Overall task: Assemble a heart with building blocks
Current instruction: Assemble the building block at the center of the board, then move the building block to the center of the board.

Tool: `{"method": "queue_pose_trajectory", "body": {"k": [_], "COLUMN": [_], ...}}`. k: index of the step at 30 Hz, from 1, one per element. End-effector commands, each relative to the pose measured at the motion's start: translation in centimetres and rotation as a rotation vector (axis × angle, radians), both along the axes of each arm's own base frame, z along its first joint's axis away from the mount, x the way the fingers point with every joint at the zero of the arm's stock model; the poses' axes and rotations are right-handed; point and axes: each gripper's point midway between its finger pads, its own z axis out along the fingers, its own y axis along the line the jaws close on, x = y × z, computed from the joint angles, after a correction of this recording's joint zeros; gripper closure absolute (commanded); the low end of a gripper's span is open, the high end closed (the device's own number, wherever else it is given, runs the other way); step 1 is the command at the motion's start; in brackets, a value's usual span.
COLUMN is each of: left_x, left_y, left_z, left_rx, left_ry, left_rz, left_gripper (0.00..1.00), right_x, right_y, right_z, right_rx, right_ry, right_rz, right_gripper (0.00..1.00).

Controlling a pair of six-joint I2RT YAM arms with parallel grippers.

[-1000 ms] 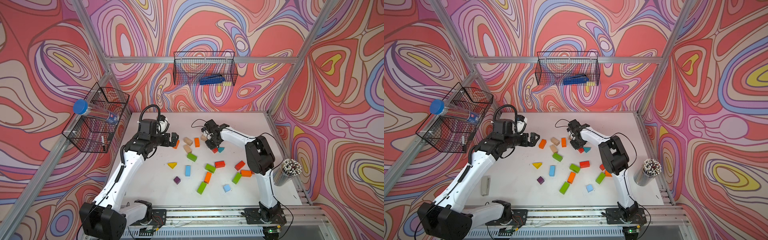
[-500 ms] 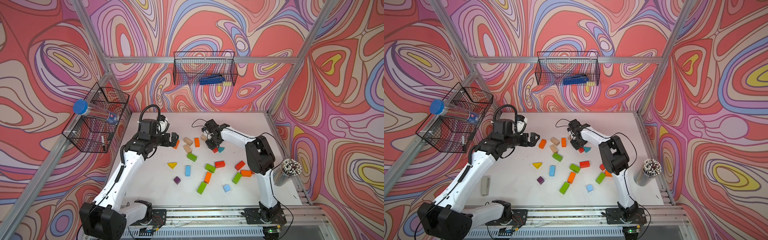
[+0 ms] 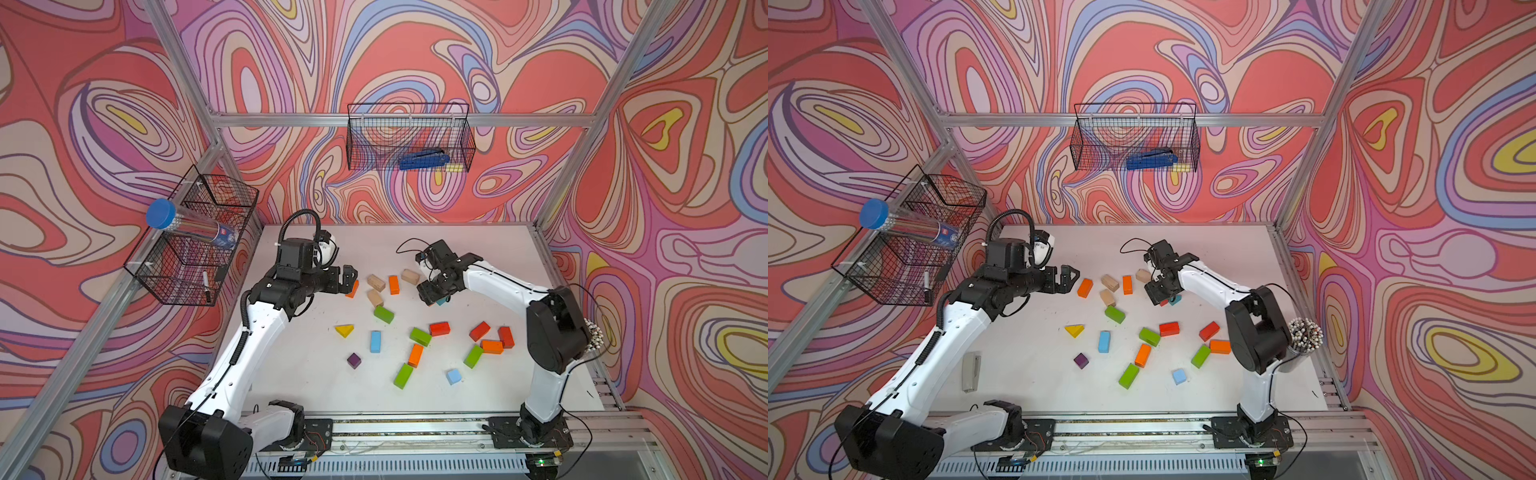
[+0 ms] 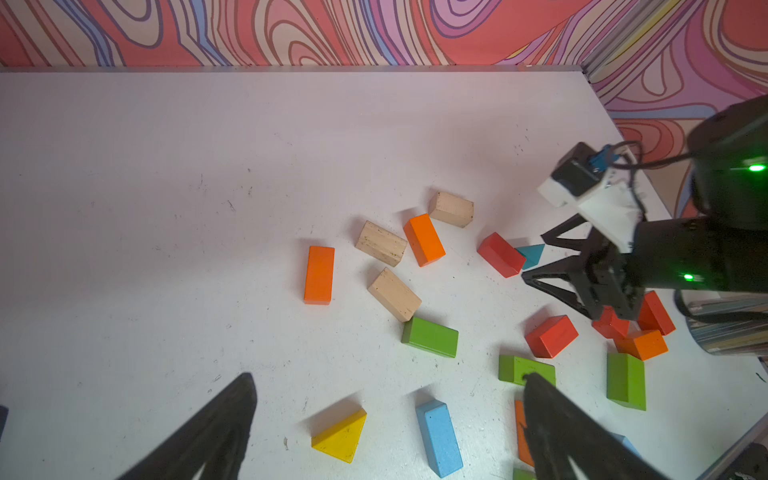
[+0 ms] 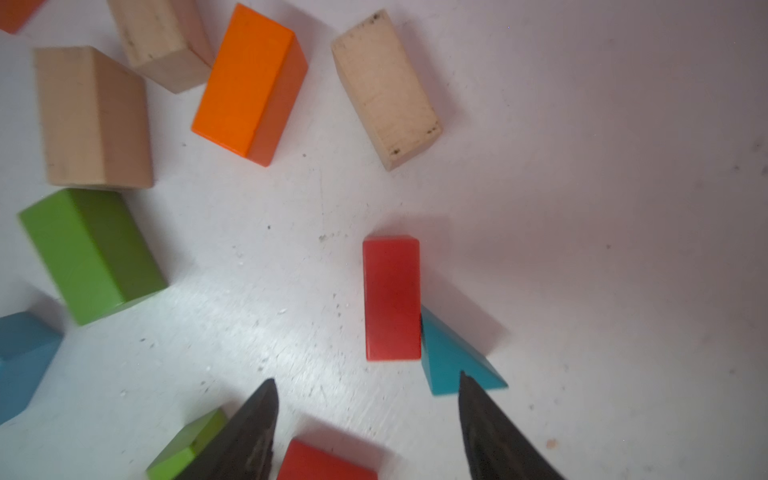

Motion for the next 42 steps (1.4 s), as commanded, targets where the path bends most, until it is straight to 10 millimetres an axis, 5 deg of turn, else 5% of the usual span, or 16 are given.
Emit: {"method": "queue_pose_trajectory", "body": {"k": [1,9,16,42], "left_x": [-0.5,-0.6,-0.4,-0.4], "left_y": [-0.3,-0.7,-0.6,-0.7], "left_z": [0.2,0.2,0.1,-0.3], "left_rx": [-0.014,-0.031,-0.031,-0.029], "left_ry": [0.000,0.005,0.003,0.019], "left_rz": [-0.019,-0.032,-0.027,-0.032], "left_gripper": [0.00,0.00,0.00,0.00], "right_x": [-2.4,-8.2,-11.4,-6.8], "right_y": [-0.9,-4.9,-5.4,-2.7], "right_z": [0.6,-2.0,-4.7,-7.4], "right_rx": [0.060,-0.039,-0.035,-0.068], "right_ry": [0.023,0.103,0.188,0.162], "right_rz": [-0.084,-0.245,-0.261,-0.269], "right_gripper": [0.28,0.21,0.20,0.27]}}
